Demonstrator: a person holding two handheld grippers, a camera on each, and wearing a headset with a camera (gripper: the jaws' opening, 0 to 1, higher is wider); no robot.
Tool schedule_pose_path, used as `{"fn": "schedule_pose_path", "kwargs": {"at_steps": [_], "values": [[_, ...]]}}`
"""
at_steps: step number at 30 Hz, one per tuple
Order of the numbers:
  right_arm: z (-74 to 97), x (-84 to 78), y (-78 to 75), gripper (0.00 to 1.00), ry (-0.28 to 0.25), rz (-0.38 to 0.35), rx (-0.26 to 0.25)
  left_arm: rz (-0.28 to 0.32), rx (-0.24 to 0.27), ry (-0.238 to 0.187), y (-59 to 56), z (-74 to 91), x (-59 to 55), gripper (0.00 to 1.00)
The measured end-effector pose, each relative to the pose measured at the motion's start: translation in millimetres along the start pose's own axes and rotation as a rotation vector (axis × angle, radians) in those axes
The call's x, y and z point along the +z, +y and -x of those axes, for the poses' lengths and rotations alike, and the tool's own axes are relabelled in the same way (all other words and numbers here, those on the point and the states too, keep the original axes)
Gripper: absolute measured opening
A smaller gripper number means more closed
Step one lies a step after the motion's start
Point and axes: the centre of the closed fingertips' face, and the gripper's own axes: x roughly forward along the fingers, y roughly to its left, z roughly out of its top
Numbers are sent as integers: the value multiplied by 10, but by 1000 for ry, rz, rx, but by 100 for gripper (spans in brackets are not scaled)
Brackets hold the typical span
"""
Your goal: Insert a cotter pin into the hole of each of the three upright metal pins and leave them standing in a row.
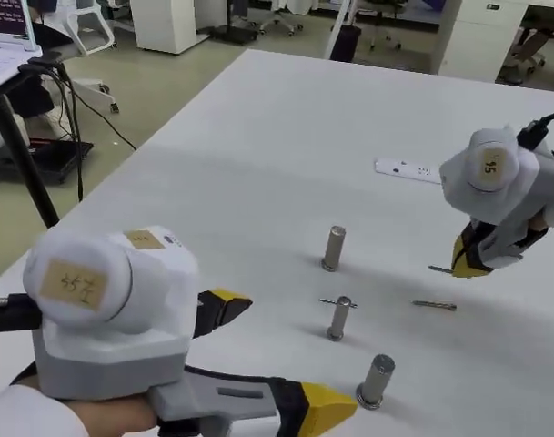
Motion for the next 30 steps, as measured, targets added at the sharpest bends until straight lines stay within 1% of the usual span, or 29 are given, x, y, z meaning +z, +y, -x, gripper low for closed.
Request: {"fn": "schedule_pose_path", "kwargs": {"at_steps": [4,5,9,10,11,13,16,17,18,19,21,22,24,26,28,29,30], "values": [[124,99,118,0,-59,-4,-33,-16,-9,18,-8,-43,8,79],[157,130,146,0,-82,-5,-50,-17,-7,20,-5,-58,14,78],[247,213,273,0,-123,9,-85,-18,-22,19,-28,-93,58,76],[258,234,289,0,-130,12,-96,-19,-27,17,-36,-100,74,75],[271,249,292,0,-137,22,-117,-15,-36,15,-48,-111,98,74],[294,276,314,0,-147,28,-144,-14,-38,1,-46,-127,150,71],[365,366,336,0,-194,25,-206,-11,-45,-20,-42,-149,226,67],[383,387,358,0,-208,22,-214,-4,-48,-30,-38,-161,259,66],[413,427,366,0,-232,17,-236,-2,-49,-34,-35,-170,277,66],[431,441,383,0,-241,17,-245,1,-52,-41,-34,-185,300,65],[473,486,413,0,-273,12,-271,11,-63,-44,-41,-213,330,61],[495,532,437,0,-312,-5,-276,17,-69,-47,-46,-225,344,59],[538,586,464,0,-361,-23,-291,30,-87,-56,-72,-257,379,54],[576,605,510,0,-383,-25,-305,34,-100,-64,-97,-284,410,48],[615,627,543,0,-403,-19,-332,47,-118,-71,-135,-331,453,47],[634,626,547,0,-407,-20,-355,49,-123,-74,-151,-349,469,47],[646,614,533,0,-399,-18,-380,52,-127,-75,-163,-367,483,46]]}}
